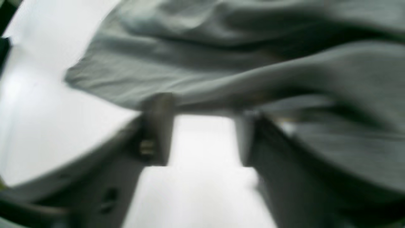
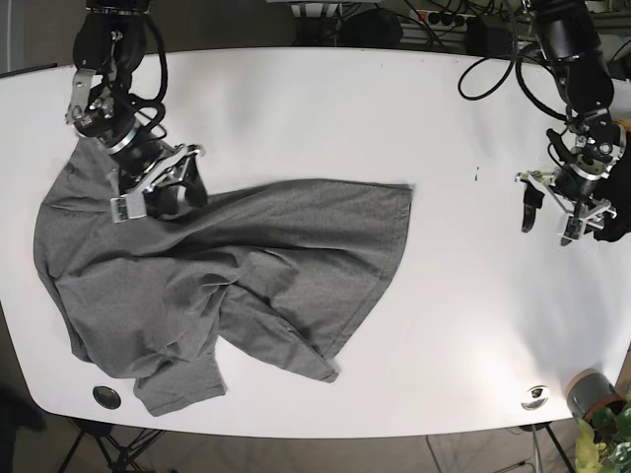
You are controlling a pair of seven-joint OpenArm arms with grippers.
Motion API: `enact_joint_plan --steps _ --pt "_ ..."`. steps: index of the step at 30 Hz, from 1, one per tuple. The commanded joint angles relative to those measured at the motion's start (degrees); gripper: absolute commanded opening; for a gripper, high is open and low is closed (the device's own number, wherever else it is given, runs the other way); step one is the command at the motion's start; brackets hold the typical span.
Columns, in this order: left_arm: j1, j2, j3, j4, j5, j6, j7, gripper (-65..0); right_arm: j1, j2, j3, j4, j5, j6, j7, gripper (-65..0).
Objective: Fold the T-shirt properly
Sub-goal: 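Move both grippers toward the edges of the grey T-shirt, then grasp the grey shirt's edges with both grippers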
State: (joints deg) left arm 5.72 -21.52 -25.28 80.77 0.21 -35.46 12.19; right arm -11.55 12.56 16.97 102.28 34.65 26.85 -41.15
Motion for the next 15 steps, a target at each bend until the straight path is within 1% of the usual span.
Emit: enact_joint_plan --steps 1,2,7,11,15 --pt "-0.7 1.5 -0.2 2.7 -0.7 0.4 -1.2 -22.9 2.5 0.4 4.9 0.8 1.0 0.01 -1.3 -24.3" --pt "-0.7 3.2 -0.2 3.4 -0.7 0.4 -1.2 -22.9 3.6 0.4 6.6 0.3 0.9 0.01 -2.5 -22.7" --pt "-0.9 10.0 0.9 5.5 -0.6 0.4 -1.2 -22.9 10.0 1.7 13.1 -5.1 0.9 0.01 -6.9 -21.2" --pt "-0.9 12.5 5.5 5.7 -0.4 0.4 -0.4 -22.9 14.5 4.5 16.7 -11.5 0.9 0.01 -8.7 -21.2" --pt "-1.0 14.3 8.0 7.2 -0.7 0.4 4.9 -22.9 18.0 8.3 18.9 -19.2 0.9 0.01 -8.5 -21.6"
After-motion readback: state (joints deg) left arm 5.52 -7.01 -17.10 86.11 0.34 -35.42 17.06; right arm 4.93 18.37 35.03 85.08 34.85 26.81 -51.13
